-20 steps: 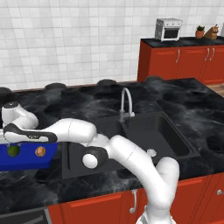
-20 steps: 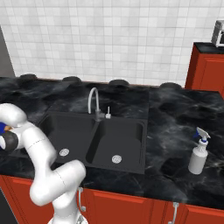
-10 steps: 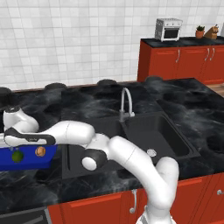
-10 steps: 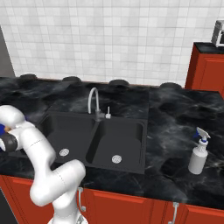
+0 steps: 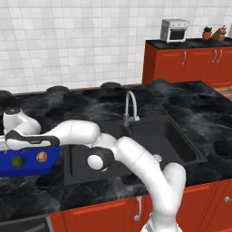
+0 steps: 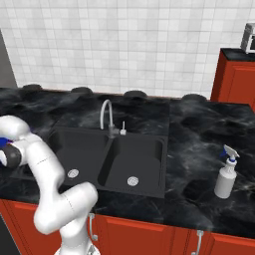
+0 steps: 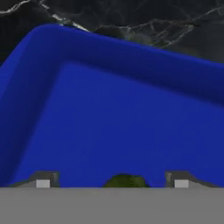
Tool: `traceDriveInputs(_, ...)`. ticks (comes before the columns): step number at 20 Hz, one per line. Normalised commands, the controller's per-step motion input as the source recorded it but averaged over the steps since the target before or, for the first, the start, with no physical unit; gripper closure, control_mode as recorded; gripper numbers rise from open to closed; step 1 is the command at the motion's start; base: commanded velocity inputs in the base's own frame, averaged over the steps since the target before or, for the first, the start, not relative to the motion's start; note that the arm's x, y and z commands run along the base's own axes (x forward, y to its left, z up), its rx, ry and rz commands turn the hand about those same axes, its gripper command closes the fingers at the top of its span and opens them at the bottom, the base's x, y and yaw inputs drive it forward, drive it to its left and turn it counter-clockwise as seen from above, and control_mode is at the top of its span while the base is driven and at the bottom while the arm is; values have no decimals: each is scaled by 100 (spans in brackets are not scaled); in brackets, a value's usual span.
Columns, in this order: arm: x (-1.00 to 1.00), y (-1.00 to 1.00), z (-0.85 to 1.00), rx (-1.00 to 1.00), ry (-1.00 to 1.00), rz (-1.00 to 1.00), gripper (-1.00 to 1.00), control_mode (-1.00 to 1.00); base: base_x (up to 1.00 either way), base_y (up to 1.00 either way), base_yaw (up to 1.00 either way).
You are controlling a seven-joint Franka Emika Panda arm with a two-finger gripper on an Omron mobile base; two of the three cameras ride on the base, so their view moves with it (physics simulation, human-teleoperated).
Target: Pick up all produce items and place them in the sink. Turn on the sink faucet to wash them. Then turn the sink off and put them in the tray.
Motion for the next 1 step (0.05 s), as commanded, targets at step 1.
traceDriveInputs(1, 0, 0, 40, -2, -5, 0, -100, -100, 0, 0, 0)
